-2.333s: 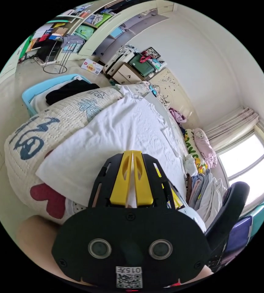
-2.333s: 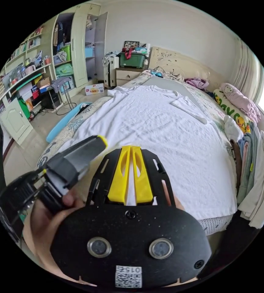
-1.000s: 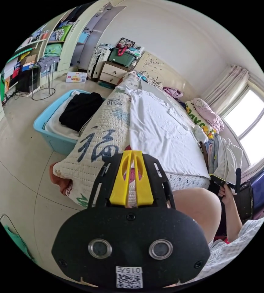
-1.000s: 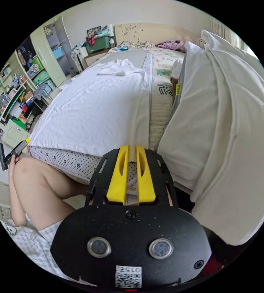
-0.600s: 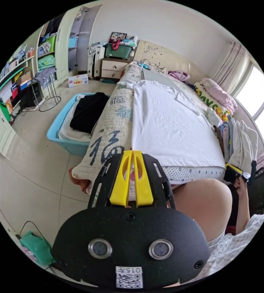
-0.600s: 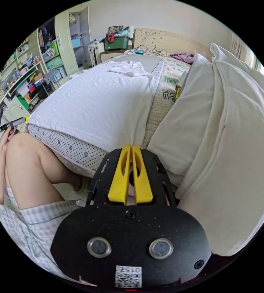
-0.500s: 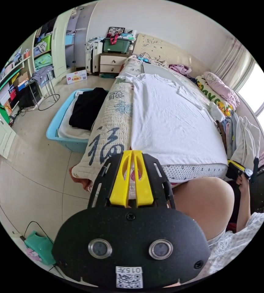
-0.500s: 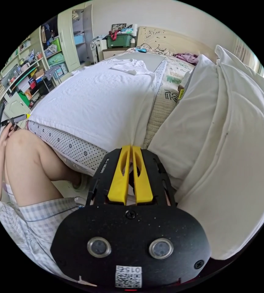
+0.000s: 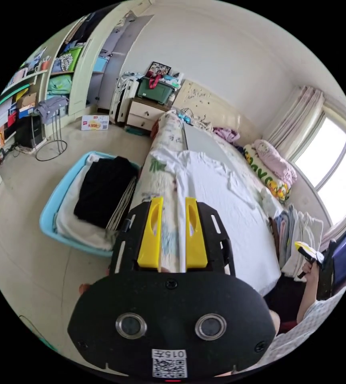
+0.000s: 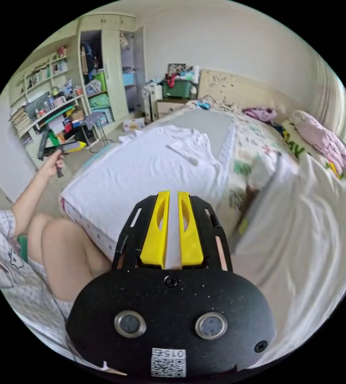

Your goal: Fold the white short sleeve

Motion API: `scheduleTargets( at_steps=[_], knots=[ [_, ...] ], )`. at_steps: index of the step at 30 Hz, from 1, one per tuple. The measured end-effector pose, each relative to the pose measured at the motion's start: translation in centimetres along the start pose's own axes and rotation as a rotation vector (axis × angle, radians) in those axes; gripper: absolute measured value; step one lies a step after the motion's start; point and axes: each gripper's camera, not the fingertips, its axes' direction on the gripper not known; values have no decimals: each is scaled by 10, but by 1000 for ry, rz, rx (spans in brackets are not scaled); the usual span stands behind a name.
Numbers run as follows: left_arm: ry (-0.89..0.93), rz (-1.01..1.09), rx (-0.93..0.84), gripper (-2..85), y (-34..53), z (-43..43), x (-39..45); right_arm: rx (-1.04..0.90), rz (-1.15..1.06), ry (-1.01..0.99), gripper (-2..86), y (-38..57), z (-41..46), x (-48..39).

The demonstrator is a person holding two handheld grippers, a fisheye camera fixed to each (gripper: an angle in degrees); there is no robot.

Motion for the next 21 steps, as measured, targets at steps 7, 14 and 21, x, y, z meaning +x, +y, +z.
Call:
scheduleTargets(
  at_steps=[7,14,21],
  knots=[
    [81,-104,-55,106,-113,148,-42,103,-191,-330,50,-173,106,-83],
    [319,-245,-113,-4,-116,197,-112,-32,-383,-238,66,-329,289,-211],
    [336,-206,-122,-8,-122,199,-124,-228,-498,-19,90,-402,457,-328]
  ],
)
